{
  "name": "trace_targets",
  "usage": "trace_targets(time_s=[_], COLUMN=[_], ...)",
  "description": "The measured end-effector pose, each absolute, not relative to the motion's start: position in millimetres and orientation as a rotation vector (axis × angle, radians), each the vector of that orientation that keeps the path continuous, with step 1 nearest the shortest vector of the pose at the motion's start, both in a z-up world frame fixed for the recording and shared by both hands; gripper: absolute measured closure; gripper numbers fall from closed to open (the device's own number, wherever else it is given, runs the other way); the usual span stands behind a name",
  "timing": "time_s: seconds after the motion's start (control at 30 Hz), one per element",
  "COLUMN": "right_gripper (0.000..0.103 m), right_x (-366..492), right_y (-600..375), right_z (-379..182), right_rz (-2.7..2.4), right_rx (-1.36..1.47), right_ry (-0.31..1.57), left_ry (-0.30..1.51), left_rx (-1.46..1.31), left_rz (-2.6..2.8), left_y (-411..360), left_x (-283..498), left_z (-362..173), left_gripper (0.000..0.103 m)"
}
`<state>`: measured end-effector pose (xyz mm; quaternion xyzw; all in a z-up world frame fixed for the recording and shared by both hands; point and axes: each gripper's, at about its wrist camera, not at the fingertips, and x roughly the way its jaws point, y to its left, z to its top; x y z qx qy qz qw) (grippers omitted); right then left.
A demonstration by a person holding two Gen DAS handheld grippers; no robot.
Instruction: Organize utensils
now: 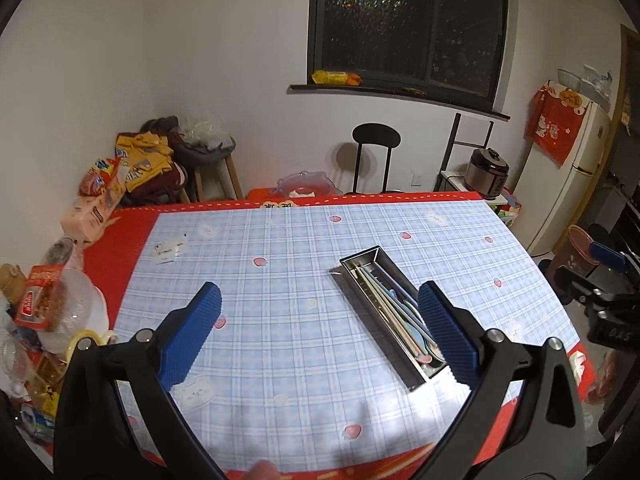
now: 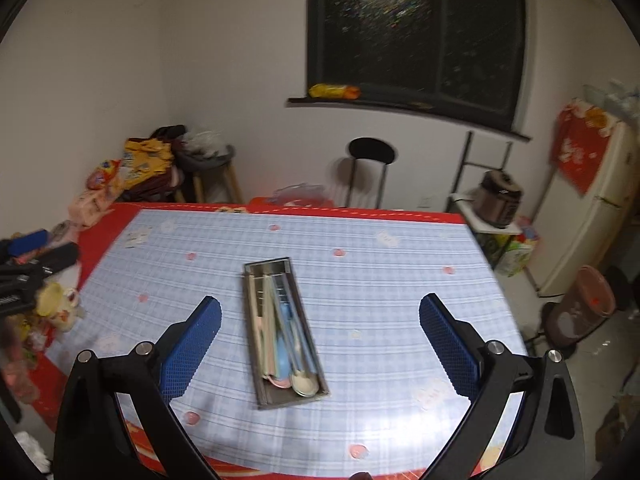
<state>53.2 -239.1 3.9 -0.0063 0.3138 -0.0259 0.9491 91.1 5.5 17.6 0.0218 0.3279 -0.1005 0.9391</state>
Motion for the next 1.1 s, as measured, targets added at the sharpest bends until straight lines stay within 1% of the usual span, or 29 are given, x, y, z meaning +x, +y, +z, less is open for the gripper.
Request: trace_targets(time_s=[0.2,0.4,0.73,1.1], right_gripper=[0.006,0.006,0.006,0.006], right_x=[31.1,18.6,-0.5,-2.5], right_y=[-234.8,-238.8,-247.9,-250.8], right_z=[11.4,15.8,17.2,15.2], right_rz=[-0.111,-0.158,-0.225,-0.248], right_rx=[-0.045,-0.029,-0.006,-0.004], right_ry=[0.586,0.573,0.566,0.582], left_ry=[0.639,0.597,0.615,0.631], left_rx=[0.058,0.106,0.120,0.125], left_rz=[-0.223,-0.212,-0.263,-0.264], left_y=[3.8,-3.2,-17.3,-21.1], left_x=[66.0,54.7,49.7,51.0], left_z=[27.4,34.2,30.6,25.1], left_gripper=[0.006,0.006,0.006,0.006])
